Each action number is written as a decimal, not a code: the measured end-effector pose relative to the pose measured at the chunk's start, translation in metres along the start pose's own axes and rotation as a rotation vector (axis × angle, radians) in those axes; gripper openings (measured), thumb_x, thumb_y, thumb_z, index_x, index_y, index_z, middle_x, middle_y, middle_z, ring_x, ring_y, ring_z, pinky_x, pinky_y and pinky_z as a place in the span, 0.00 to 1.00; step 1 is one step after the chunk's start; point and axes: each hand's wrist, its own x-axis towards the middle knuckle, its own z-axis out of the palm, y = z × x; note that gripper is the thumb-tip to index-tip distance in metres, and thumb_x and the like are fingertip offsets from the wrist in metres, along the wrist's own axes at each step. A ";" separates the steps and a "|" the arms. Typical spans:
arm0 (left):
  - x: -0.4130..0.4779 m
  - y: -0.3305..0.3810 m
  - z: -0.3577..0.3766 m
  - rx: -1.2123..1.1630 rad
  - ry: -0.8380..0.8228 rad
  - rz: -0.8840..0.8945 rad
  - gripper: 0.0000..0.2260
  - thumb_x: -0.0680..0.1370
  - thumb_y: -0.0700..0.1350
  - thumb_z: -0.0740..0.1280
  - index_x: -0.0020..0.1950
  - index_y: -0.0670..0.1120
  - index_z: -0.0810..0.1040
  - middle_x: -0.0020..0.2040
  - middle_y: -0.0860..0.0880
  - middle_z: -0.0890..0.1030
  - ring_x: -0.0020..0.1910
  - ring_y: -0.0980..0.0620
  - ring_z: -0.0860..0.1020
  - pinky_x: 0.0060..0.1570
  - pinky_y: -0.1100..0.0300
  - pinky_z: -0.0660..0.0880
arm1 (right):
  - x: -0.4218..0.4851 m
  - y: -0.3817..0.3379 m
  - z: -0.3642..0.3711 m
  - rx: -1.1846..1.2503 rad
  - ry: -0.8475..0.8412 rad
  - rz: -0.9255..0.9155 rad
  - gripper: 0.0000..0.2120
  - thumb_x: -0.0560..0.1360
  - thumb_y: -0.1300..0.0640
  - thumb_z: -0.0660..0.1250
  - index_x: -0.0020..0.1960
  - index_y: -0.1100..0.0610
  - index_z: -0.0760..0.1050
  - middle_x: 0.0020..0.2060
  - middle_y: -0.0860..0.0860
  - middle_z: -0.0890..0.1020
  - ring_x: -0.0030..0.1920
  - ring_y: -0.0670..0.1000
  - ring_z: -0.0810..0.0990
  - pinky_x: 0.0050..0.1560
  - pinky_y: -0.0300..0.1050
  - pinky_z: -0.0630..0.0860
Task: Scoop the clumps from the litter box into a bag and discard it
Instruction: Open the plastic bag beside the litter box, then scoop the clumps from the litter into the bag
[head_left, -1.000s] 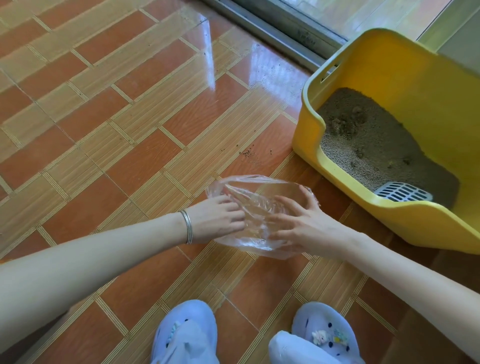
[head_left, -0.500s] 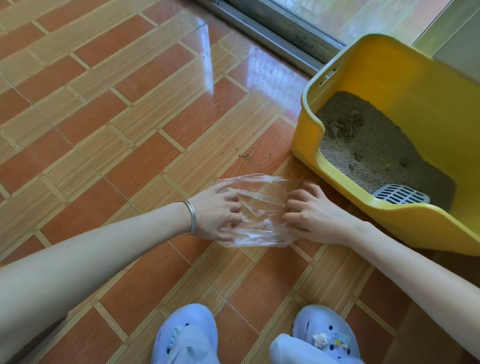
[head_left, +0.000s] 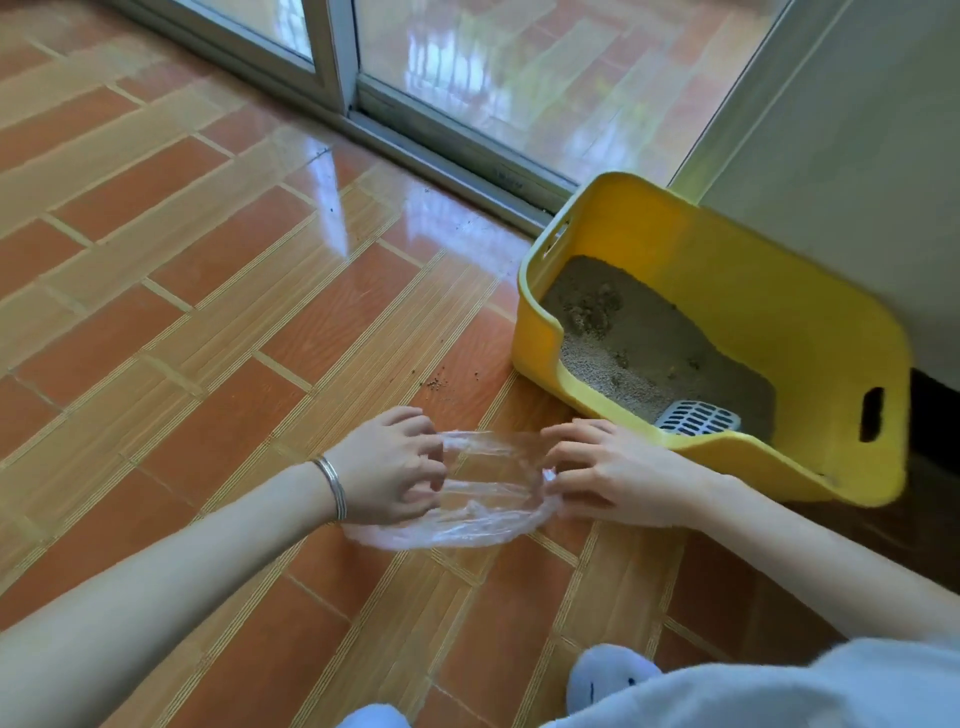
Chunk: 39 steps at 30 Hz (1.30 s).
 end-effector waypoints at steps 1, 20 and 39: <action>0.007 -0.001 -0.006 0.000 0.042 0.004 0.12 0.73 0.57 0.58 0.38 0.55 0.79 0.41 0.56 0.78 0.46 0.51 0.77 0.60 0.54 0.69 | -0.005 0.001 -0.017 0.010 0.040 0.011 0.13 0.77 0.44 0.58 0.52 0.48 0.79 0.53 0.47 0.79 0.63 0.51 0.72 0.58 0.51 0.74; 0.126 0.006 -0.057 0.092 0.365 0.132 0.17 0.65 0.48 0.74 0.53 0.50 0.79 0.53 0.46 0.80 0.54 0.45 0.77 0.56 0.50 0.74 | -0.104 0.072 -0.070 -0.226 -0.104 0.495 0.10 0.71 0.51 0.72 0.49 0.53 0.77 0.44 0.49 0.79 0.44 0.52 0.78 0.35 0.44 0.73; 0.165 0.042 -0.051 0.249 0.182 -0.274 0.15 0.69 0.50 0.68 0.55 0.48 0.79 0.53 0.45 0.80 0.56 0.42 0.77 0.65 0.45 0.62 | -0.116 0.175 -0.026 -0.061 -0.352 0.430 0.09 0.76 0.61 0.60 0.55 0.54 0.64 0.47 0.52 0.70 0.40 0.53 0.75 0.31 0.46 0.70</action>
